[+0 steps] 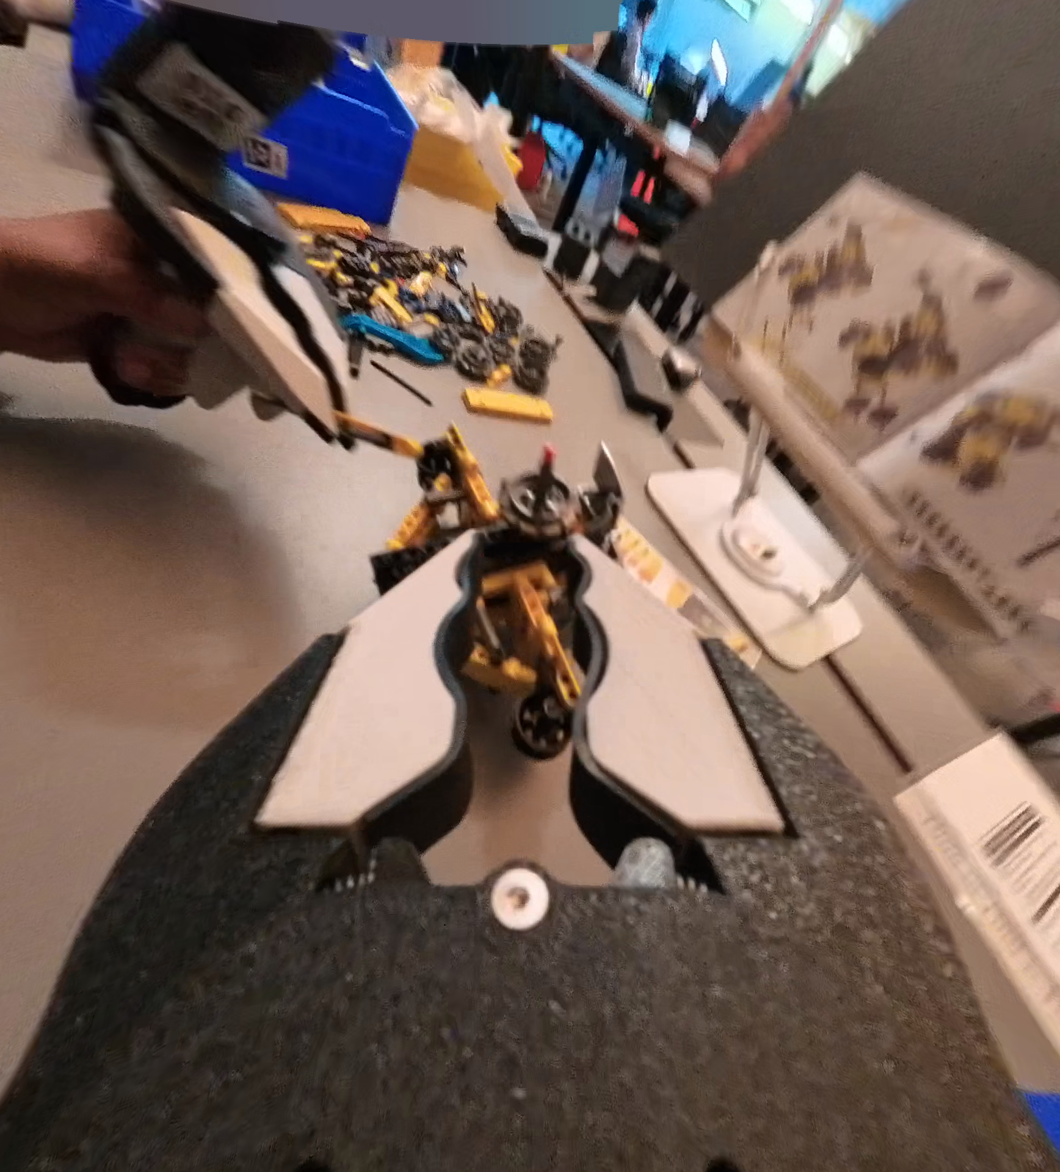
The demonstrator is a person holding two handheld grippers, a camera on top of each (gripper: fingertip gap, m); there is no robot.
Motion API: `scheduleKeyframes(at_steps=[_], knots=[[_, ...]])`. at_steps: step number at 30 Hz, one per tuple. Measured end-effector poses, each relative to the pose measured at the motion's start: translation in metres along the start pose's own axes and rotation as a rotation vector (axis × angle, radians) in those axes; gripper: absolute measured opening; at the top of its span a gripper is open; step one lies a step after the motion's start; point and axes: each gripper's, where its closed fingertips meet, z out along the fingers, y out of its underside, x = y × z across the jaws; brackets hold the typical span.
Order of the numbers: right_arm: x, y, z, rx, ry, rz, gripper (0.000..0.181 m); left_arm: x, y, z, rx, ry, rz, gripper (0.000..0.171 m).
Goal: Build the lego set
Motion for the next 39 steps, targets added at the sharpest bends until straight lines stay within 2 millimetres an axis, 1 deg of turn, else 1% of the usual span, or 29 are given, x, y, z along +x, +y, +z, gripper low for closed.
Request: scheduleKeyframes(at_steps=[1, 2, 3, 5, 7, 9, 11, 14, 17, 20, 23, 25, 26, 27, 28, 29, 31, 35, 37, 39], knots=[[-0.010, -0.011, 0.000, 0.033, 0.019, -0.075, 0.017, 0.002, -0.001, 0.003, -0.014, 0.006, -0.024, 0.006], [-0.020, -0.019, 0.002, 0.047, 0.046, -0.162, 0.016, 0.005, -0.002, 0.007, -0.027, 0.019, -0.049, 0.006], [-0.028, -0.022, 0.005, 0.036, 0.080, -0.259, 0.015, 0.007, -0.002, 0.010, -0.038, 0.033, -0.076, 0.006], [-0.040, -0.019, 0.014, -0.020, 0.139, -0.465, 0.012, 0.013, -0.004, 0.015, -0.052, 0.064, -0.122, 0.006], [-0.048, -0.013, 0.023, -0.068, 0.187, -0.654, 0.007, 0.017, -0.006, 0.018, -0.057, 0.090, -0.157, 0.006], [-0.051, -0.011, 0.029, -0.086, 0.234, -0.800, 0.009, 0.014, -0.003, 0.019, -0.077, 0.070, -0.164, 0.006], [-0.056, -0.007, 0.034, -0.107, 0.211, -0.875, 0.006, 0.010, -0.002, 0.019, -0.080, 0.051, -0.177, 0.006], [-0.062, -0.006, 0.039, -0.115, 0.180, -0.912, 0.011, 0.010, -0.004, 0.020, -0.069, 0.061, -0.191, 0.006], [-0.058, 0.002, 0.045, -0.177, 0.184, -0.980, 0.018, 0.009, -0.001, 0.022, -0.094, 0.035, -0.159, 0.006], [-0.054, 0.009, 0.049, -0.228, 0.195, -1.055, 0.021, 0.009, 0.004, 0.024, -0.128, 0.003, -0.117, 0.006], [-0.056, 0.013, 0.052, -0.242, 0.193, -1.079, 0.019, 0.014, 0.003, 0.027, -0.132, 0.022, -0.108, 0.006], [-0.055, 0.012, 0.052, -0.246, 0.205, -1.095, 0.009, 0.016, 0.002, 0.027, -0.133, 0.030, -0.090, 0.007], [-0.053, 0.012, 0.052, -0.254, 0.210, -1.099, 0.008, 0.017, 0.001, 0.027, -0.130, 0.040, -0.073, 0.010], [-0.051, 0.013, 0.051, -0.266, 0.211, -1.092, 0.008, 0.019, 0.000, 0.027, -0.120, 0.054, -0.064, 0.020], [-0.049, 0.013, 0.050, -0.278, 0.213, -1.080, 0.008, 0.021, -0.003, 0.026, -0.098, 0.069, -0.056, 0.035], [-0.046, 0.013, 0.048, -0.285, 0.216, -1.066, 0.008, 0.021, -0.007, 0.024, -0.070, 0.074, -0.048, 0.043], [-0.040, 0.015, 0.043, -0.307, 0.210, -1.022, 0.007, 0.018, -0.012, 0.018, -0.021, 0.066, -0.030, 0.045], [-0.030, 0.024, 0.032, -0.358, 0.173, -0.868, 0.008, 0.005, -0.012, 0.011, 0.025, 0.007, 0.034, 0.050], [-0.026, 0.034, 0.031, -0.405, 0.135, -0.717, 0.008, 0.002, -0.010, 0.013, 0.038, -0.029, 0.088, 0.051], [-0.027, 0.048, 0.032, -0.489, 0.051, -0.530, 0.008, 0.000, -0.010, 0.016, 0.054, -0.059, 0.149, 0.052]])
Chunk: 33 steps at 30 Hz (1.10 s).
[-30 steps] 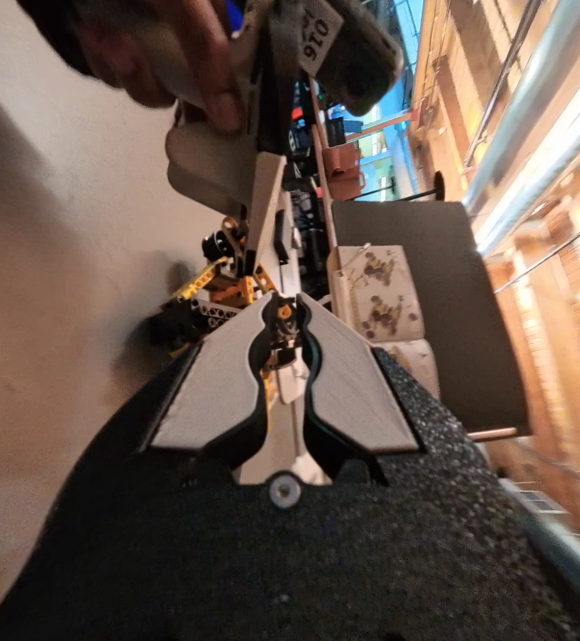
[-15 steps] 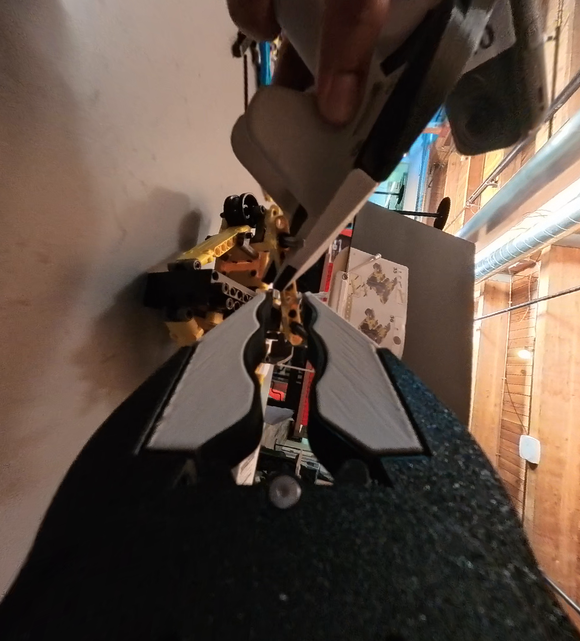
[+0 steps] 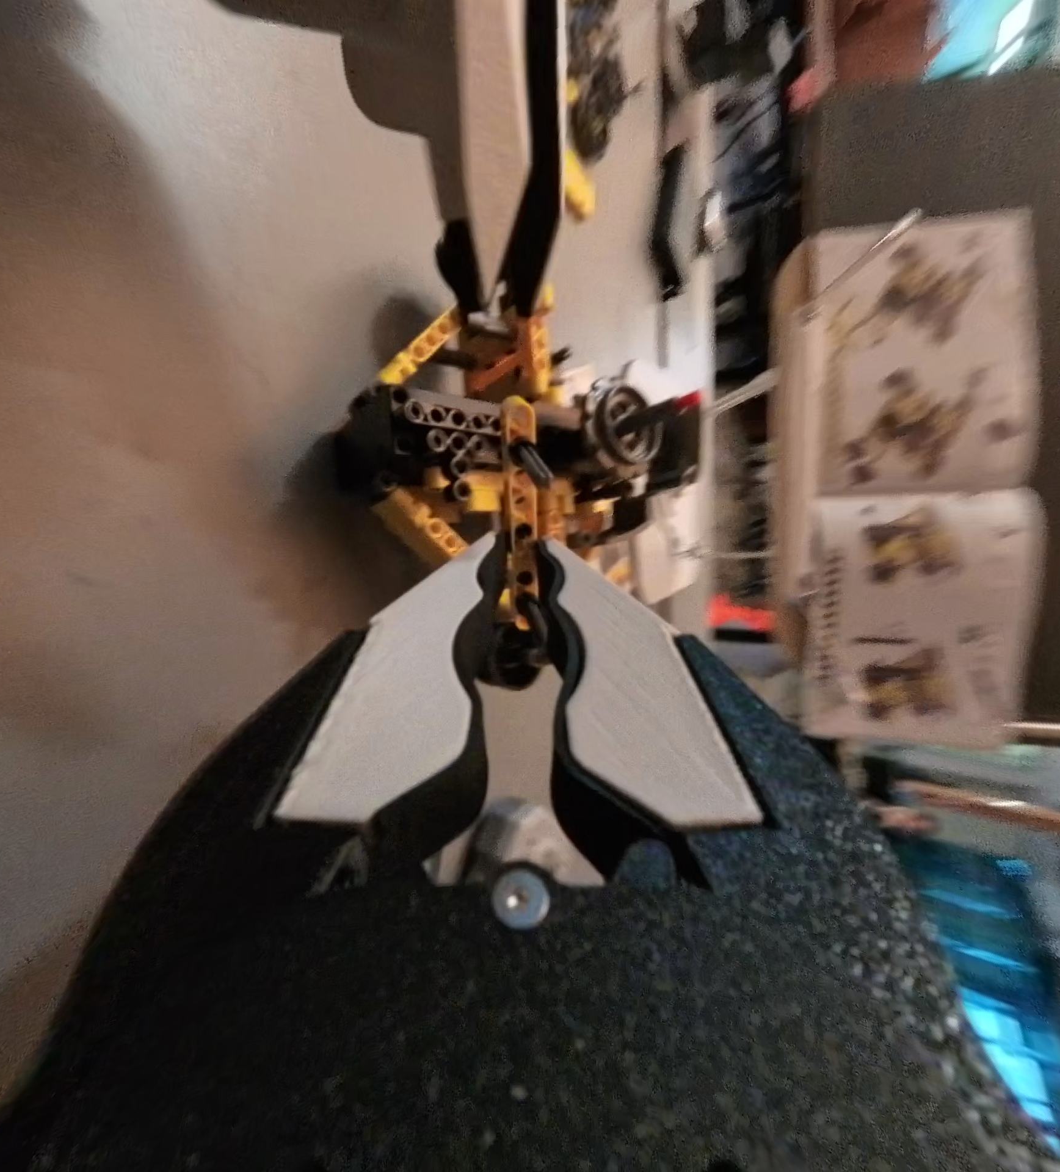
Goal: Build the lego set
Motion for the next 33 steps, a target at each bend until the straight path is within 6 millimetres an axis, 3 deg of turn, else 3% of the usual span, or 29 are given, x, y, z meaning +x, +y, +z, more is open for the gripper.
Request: scheduleKeyframes(at_steps=[3, 7, 14, 24, 33], knots=[[-0.006, -0.003, 0.005, -0.038, -0.198, 0.208, 0.008, -0.012, 0.005, 0.004, -0.026, -0.101, 0.074, 0.050], [-0.004, -0.022, 0.005, -0.014, -0.413, 0.417, 0.007, -0.023, 0.012, 0.005, -0.077, -0.168, 0.116, 0.037], [-0.010, -0.020, 0.021, -0.103, -0.519, 0.375, 0.008, -0.031, 0.006, 0.000, -0.134, -0.183, 0.152, 0.027], [-0.013, -0.023, 0.022, -0.185, -0.545, 0.349, 0.007, -0.025, 0.008, 0.012, -0.167, -0.118, 0.236, 0.016], [-0.015, -0.022, 0.025, -0.235, -0.568, 0.320, 0.007, -0.029, 0.006, 0.006, -0.142, -0.119, 0.229, 0.018]])
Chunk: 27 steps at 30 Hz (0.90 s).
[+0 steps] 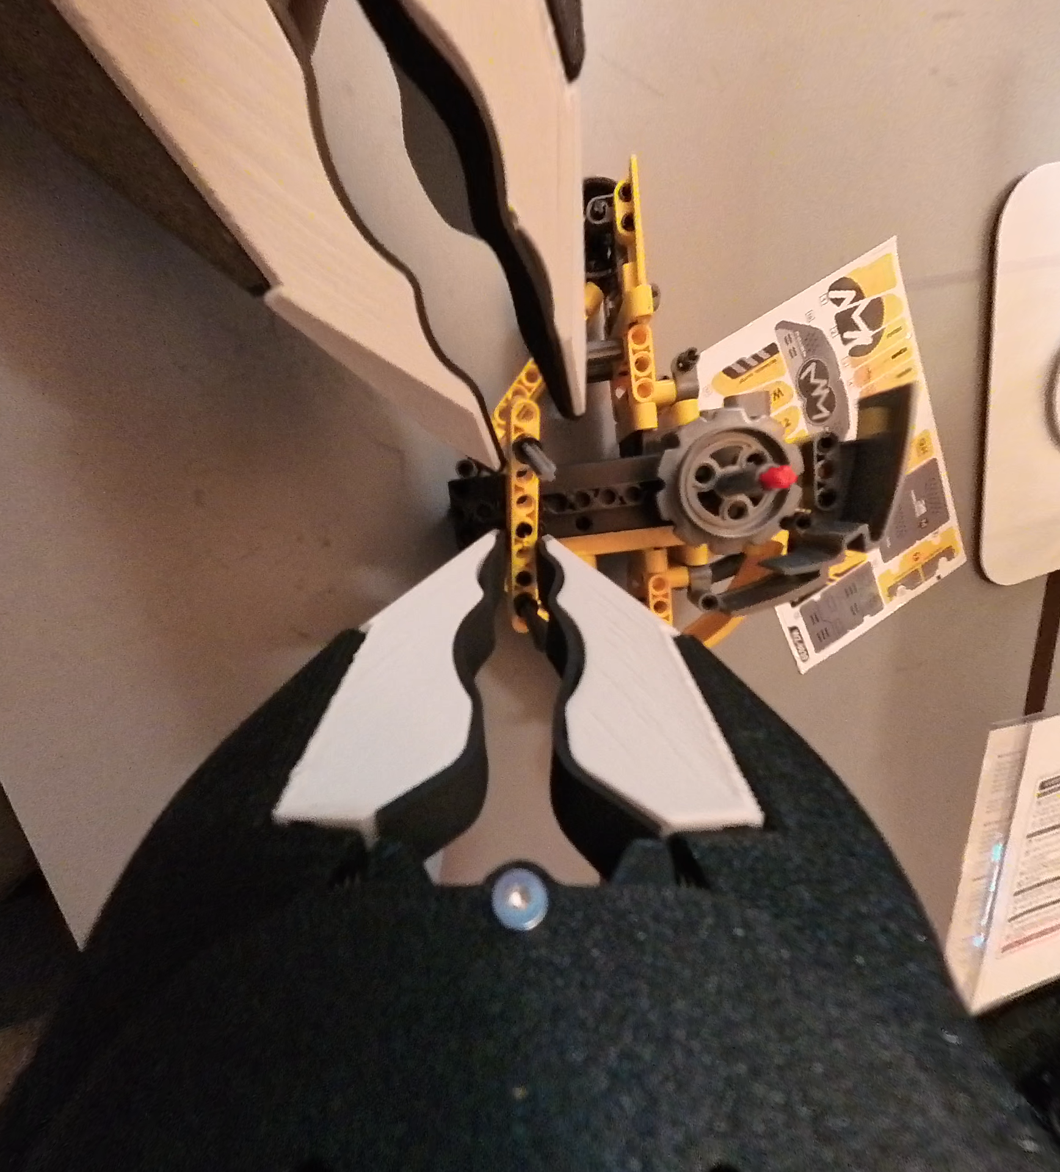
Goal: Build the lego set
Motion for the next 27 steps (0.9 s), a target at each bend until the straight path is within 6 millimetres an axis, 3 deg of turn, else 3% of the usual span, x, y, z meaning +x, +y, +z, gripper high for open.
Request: scheduleKeyframes(at_steps=[5, 15, 27], knots=[[0.000, 0.000, 0.001, -0.030, 0.012, -0.014, 0.008, 0.003, -0.004, -0.004, 0.032, 0.042, -0.019, 0.021], [-0.003, 0.001, 0.003, -0.083, 0.050, -0.057, 0.007, 0.007, 0.009, 0.010, -0.051, 0.015, 0.047, 0.014], [-0.002, 0.003, 0.003, -0.072, -0.063, -0.022, 0.006, 0.008, 0.010, 0.010, -0.051, 0.058, 0.005, 0.013]])
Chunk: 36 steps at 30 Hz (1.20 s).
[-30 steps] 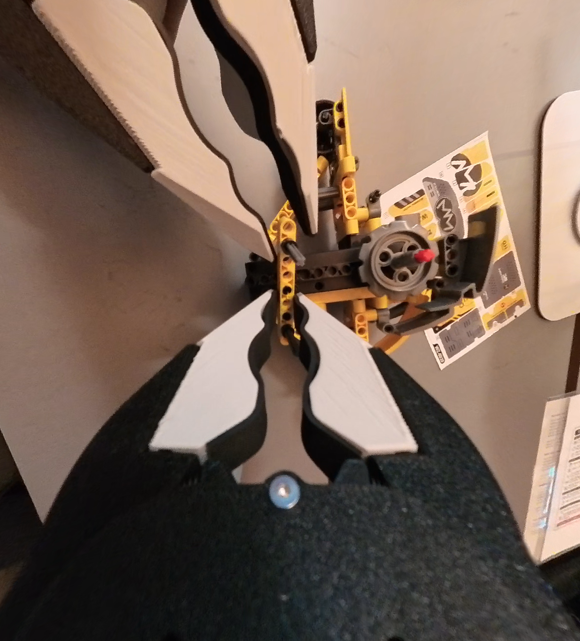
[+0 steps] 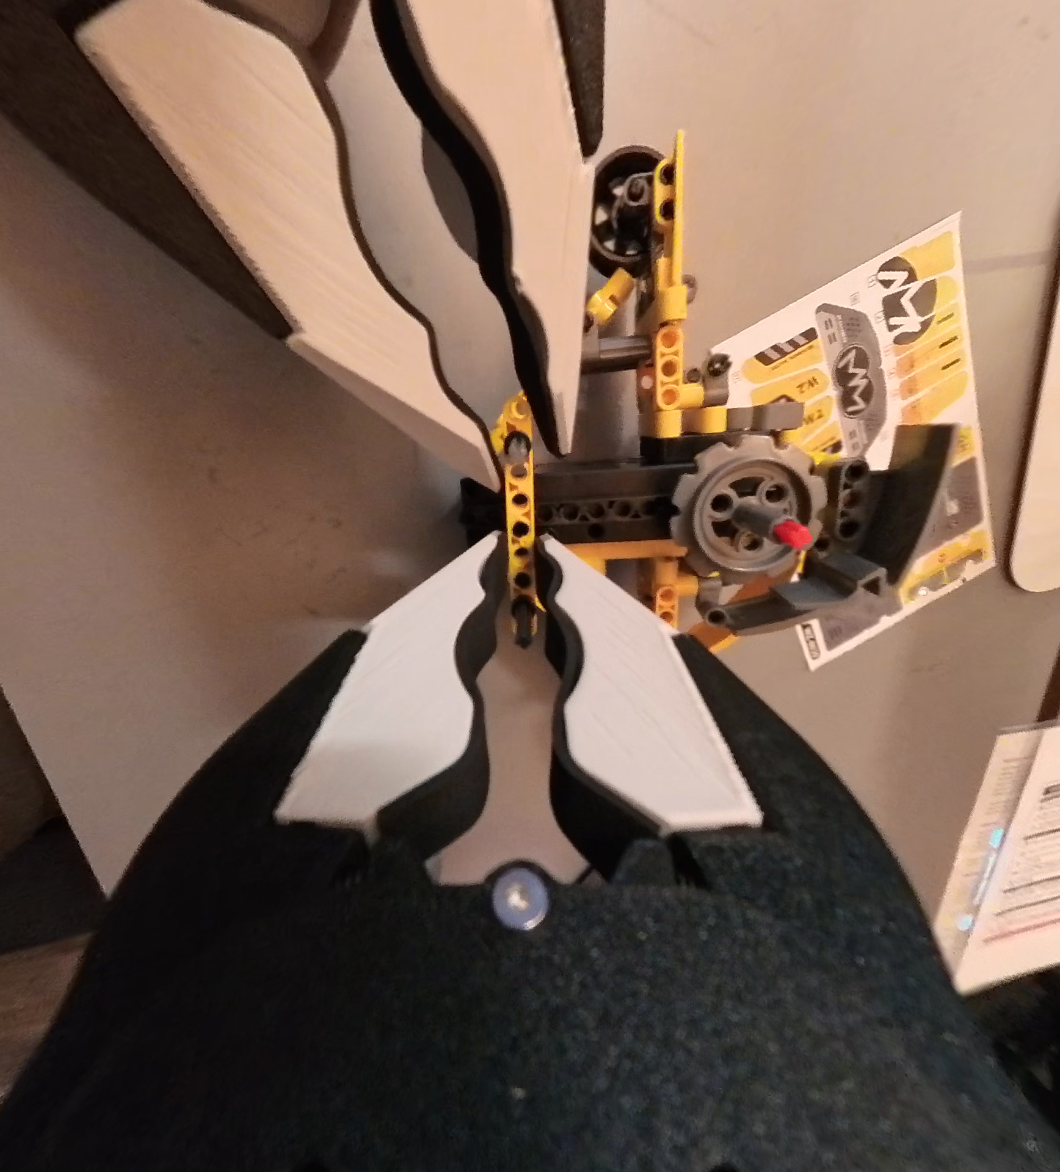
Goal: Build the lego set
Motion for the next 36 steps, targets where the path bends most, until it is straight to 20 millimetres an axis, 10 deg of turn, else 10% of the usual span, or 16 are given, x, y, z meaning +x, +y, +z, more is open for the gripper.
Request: scheduleKeyframes(at_steps=[13, 20, 24, 30, 36], knots=[[0.006, 0.001, 0.001, 0.118, 0.072, -0.034, 0.009, -0.002, 0.003, 0.001, -0.004, -0.012, 0.008, 0.011], [0.010, 0.001, -0.034, 0.499, 0.279, 0.044, 0.039, -0.001, 0.002, 0.003, -0.002, -0.006, -0.002, 0.011], [0.018, 0.008, -0.057, 0.836, 0.390, 0.397, 0.050, -0.001, 0.002, 0.004, -0.002, -0.012, 0.006, 0.011], [0.006, 0.025, -0.042, 1.241, -0.018, 1.158, 0.050, 0.000, 0.002, 0.004, -0.009, -0.022, 0.031, 0.011], [0.001, 0.022, -0.019, 1.357, -0.349, 1.524, 0.055, 0.000, 0.003, 0.002, -0.043, -0.043, 0.106, 0.010]])
